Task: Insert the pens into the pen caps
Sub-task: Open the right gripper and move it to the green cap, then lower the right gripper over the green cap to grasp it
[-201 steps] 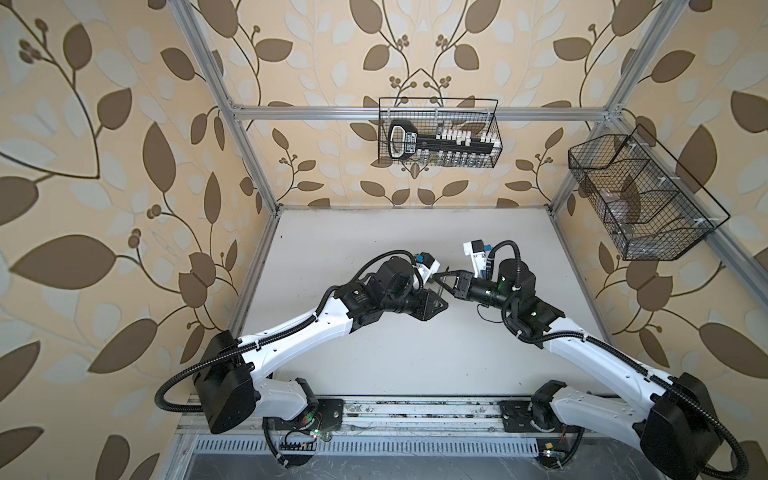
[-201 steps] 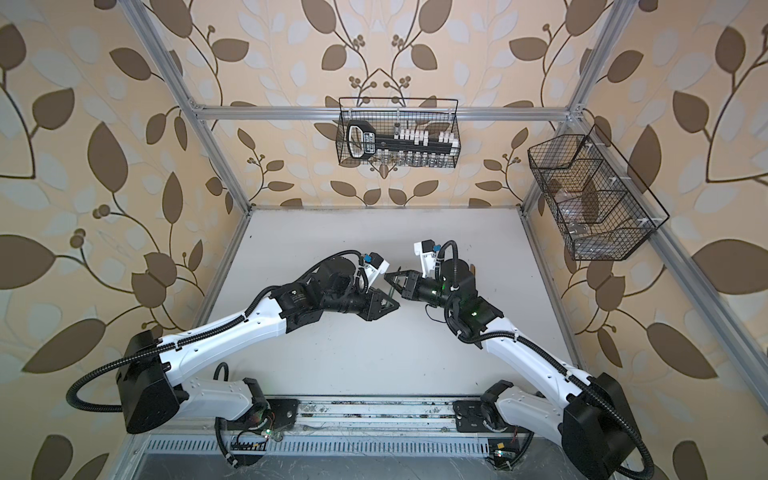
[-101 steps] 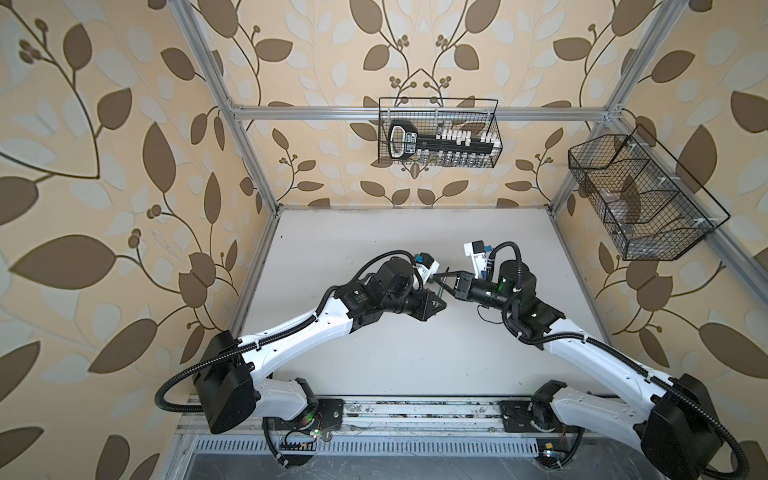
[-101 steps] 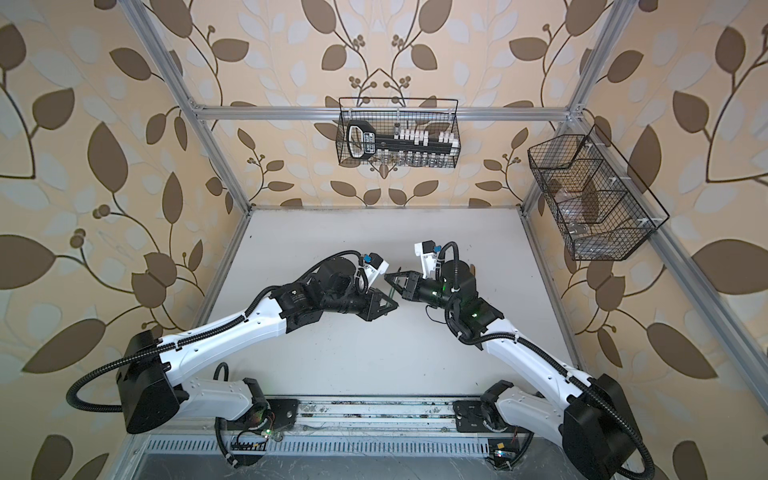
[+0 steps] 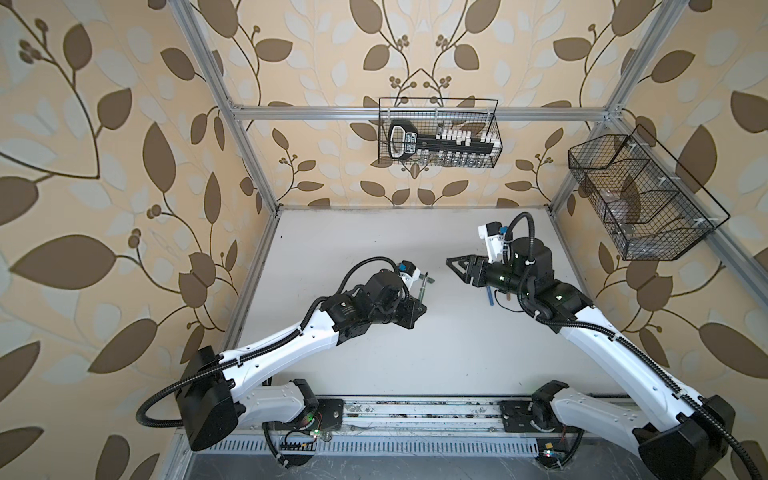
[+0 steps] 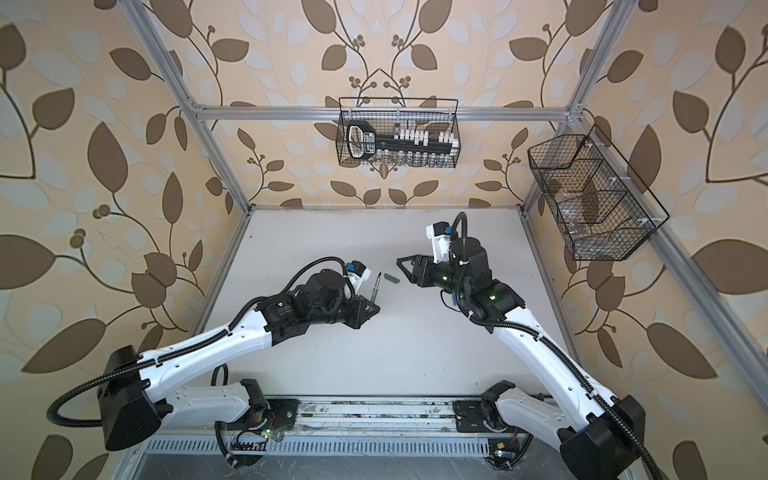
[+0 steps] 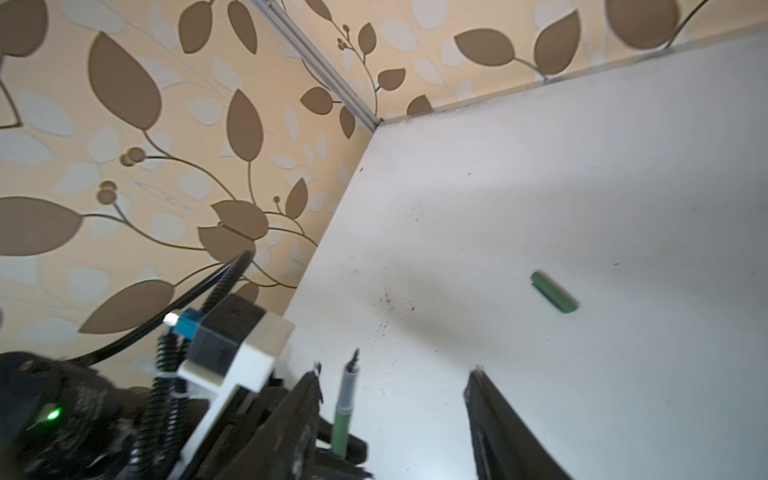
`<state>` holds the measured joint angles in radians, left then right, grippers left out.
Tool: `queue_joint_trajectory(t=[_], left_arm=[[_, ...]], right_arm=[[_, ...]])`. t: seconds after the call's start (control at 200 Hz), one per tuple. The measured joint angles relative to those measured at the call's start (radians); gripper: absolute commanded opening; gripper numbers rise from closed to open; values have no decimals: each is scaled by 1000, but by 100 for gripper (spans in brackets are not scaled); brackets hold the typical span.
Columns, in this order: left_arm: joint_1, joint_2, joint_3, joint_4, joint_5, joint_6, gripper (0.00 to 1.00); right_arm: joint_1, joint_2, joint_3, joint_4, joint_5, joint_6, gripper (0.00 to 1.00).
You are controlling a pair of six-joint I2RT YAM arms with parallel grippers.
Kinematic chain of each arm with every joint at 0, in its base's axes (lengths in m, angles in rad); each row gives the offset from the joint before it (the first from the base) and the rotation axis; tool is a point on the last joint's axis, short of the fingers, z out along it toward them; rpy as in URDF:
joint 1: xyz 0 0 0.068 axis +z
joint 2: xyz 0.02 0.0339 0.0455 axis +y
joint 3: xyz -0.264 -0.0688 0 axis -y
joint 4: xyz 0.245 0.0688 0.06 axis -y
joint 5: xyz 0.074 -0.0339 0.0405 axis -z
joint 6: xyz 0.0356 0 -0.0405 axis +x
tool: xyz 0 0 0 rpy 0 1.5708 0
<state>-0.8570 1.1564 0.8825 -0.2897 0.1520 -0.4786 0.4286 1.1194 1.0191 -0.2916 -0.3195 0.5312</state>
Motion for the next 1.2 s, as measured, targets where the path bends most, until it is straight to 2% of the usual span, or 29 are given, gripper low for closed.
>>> queue_joint_trajectory(t=[0.095, 0.245, 0.42, 0.621, 0.816, 1.196], left_arm=[[0, -60, -21, -14, -32, 0, 7], [0, -142, -26, -53, -71, 1, 9], [0, -222, -28, -103, -103, 7, 9], [0, -257, -34, -132, -109, 8, 10], [0, -256, -35, -151, -109, 18, 11], [0, -232, -34, -156, -109, 53, 12]], right_arm=[[-6, 127, 81, -87, 17, -101, 55], [19, 410, 203, -188, 64, -240, 56], [34, 713, 368, -230, 77, -321, 58], [34, 949, 579, -267, 88, -375, 59], [43, 1054, 665, -280, 92, -391, 60], [55, 1101, 673, -301, 48, -400, 59]])
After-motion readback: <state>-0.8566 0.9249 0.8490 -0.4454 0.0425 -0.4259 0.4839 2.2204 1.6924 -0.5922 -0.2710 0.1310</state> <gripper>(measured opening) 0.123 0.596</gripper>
